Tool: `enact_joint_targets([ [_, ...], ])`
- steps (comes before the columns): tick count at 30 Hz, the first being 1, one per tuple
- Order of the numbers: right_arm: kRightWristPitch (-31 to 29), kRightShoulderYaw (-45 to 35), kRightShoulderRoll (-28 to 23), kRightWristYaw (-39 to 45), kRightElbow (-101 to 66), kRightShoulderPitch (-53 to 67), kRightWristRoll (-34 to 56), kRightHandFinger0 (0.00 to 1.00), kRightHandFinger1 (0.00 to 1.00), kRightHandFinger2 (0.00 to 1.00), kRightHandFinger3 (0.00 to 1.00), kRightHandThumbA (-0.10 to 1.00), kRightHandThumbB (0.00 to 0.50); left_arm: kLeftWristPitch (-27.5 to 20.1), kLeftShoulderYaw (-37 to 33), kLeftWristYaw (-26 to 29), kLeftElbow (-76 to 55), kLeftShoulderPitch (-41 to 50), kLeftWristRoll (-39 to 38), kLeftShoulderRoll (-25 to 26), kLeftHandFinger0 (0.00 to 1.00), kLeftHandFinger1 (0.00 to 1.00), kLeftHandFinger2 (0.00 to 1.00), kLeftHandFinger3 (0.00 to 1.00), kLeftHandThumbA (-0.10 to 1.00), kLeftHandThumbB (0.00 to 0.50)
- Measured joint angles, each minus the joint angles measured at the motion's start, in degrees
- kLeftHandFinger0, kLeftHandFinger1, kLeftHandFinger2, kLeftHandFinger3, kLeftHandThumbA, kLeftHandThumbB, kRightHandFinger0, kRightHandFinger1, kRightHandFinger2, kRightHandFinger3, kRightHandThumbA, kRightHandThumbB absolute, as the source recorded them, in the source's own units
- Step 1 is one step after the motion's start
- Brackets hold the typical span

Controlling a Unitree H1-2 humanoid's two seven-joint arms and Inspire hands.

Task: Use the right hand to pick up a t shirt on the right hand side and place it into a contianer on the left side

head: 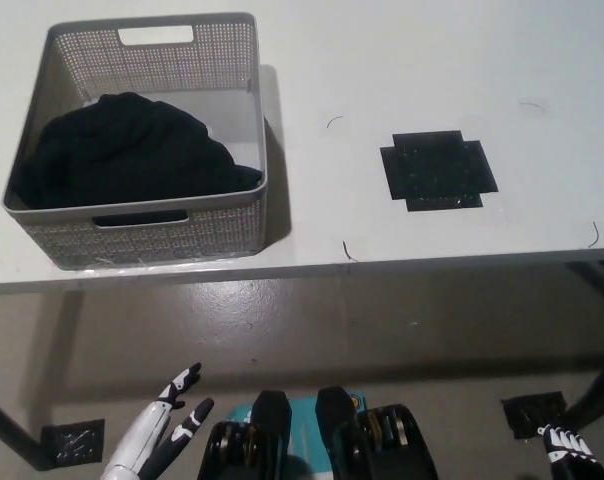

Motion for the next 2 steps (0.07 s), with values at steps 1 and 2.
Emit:
enact_joint_targets([
  [1, -0.1, 0.1, 0.0, 0.1, 0.0, 0.0, 1.0, 1.0, 1.0, 1.0, 1.0, 1.0, 0.215, 0.0, 0.0, 0.0, 0.0, 0.0, 0.0, 0.0, 0.92, 0.98, 1.0, 1.0, 1.0, 0.328],
  [2, -0.2, 0.1, 0.1, 0.4, -0.1, 0.0, 2.0, 1.0, 1.0, 1.0, 1.0, 1.0, 0.215, 0.0, 0.0, 0.1, 0.0, 0.0, 0.0, 0.0, 0.92, 0.98, 1.0, 1.0, 1.0, 0.326],
])
